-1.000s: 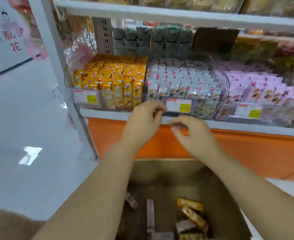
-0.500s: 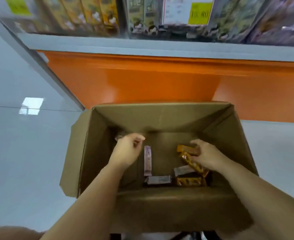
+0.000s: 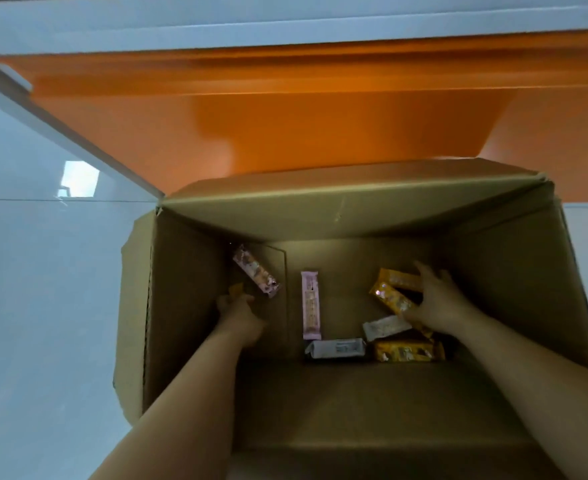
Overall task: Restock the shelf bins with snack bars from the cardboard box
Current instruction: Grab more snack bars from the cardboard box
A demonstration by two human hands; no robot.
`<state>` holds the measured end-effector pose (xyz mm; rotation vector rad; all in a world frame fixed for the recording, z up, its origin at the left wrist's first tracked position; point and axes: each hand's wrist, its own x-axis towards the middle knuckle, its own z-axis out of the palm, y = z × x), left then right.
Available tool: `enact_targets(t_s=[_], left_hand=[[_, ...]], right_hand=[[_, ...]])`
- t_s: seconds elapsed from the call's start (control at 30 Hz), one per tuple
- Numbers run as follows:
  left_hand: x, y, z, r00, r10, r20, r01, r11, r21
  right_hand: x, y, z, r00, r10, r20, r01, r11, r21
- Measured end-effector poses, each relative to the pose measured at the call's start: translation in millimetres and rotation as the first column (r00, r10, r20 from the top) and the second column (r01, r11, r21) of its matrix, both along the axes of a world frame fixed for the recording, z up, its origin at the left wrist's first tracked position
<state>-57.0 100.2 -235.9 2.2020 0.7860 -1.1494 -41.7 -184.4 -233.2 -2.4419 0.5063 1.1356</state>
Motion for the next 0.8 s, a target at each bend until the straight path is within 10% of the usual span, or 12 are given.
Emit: enact_targets(t_s=[0.43,0.8], left_hand=[[10.6,-16.5,-16.1,0.929,-0.219,0.299,0.239,0.97,-0.033],[9.8,-22.5,-15.4,0.863,-0.327,0.385,0.324,0.943,0.075]], right_hand=[[19.4,23.8,3.2,0.969,-0.193,0.153,0.131,0.93,0.342],[-10.8,-9.9,-0.8,0.915,-0.138,-0.378,0.204,0.969,0.142]])
